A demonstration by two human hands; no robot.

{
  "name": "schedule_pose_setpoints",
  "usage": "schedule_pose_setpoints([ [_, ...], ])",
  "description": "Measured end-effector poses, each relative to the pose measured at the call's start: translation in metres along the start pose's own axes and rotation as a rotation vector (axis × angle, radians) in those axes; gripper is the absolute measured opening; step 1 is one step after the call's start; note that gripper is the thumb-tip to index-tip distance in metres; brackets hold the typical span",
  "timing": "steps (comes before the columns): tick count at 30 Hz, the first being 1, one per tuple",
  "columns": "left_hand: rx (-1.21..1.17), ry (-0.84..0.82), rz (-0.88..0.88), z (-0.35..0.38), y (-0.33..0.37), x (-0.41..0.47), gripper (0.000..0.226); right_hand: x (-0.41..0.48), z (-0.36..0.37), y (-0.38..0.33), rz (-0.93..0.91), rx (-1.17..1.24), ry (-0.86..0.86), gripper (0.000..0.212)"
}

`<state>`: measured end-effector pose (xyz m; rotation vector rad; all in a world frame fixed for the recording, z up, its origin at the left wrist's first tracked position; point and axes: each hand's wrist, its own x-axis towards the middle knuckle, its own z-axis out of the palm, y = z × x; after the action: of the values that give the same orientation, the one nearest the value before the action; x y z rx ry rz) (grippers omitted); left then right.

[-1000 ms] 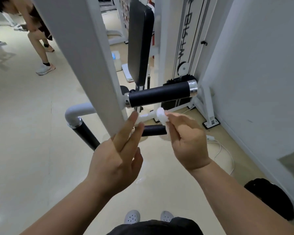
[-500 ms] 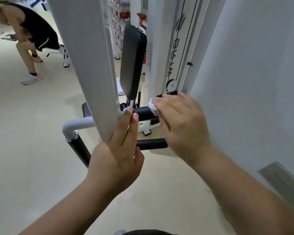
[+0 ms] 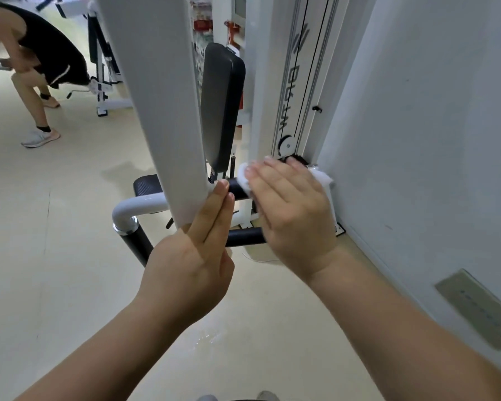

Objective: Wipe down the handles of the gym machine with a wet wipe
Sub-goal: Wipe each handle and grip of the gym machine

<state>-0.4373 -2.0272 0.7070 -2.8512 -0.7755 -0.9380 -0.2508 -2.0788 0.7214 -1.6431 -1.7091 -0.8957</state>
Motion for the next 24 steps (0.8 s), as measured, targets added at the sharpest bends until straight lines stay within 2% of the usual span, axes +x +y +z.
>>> schedule_pose_setpoints([
  [4,0.003,0.041,0.089,-0.001,-0.013,0.005,0.062,0.006,-0.004,0.011,-0.117,0.012,-0.037,0.033],
  [7,-0.010,0.085,0.152,-0.003,-0.019,0.004,0.050,-0.002,-0.017,0.039,0.008,-0.022,0.010,0.025],
  [10,-0.019,0.196,0.197,-0.006,-0.027,0.001,0.031,0.001,-0.013,0.020,0.148,-0.056,0.047,0.024],
  [14,0.068,0.339,0.239,-0.013,-0.039,0.008,0.021,0.013,0.005,-0.022,0.016,-0.006,-0.056,0.030],
  [16,0.124,0.391,0.282,-0.018,-0.042,0.013,0.022,0.014,0.003,-0.010,-0.046,-0.011,-0.063,0.029],
  [18,0.138,0.423,0.321,-0.021,-0.044,0.014,0.024,0.008,-0.003,0.009,-0.017,-0.046,-0.024,0.025],
  [22,0.153,0.367,0.386,-0.019,-0.049,0.014,0.027,0.000,-0.001,-0.001,0.223,-0.109,0.126,0.026],
  [24,0.157,0.283,0.426,-0.015,-0.055,0.017,0.032,0.004,0.014,-0.028,0.204,-0.096,0.129,0.026],
])
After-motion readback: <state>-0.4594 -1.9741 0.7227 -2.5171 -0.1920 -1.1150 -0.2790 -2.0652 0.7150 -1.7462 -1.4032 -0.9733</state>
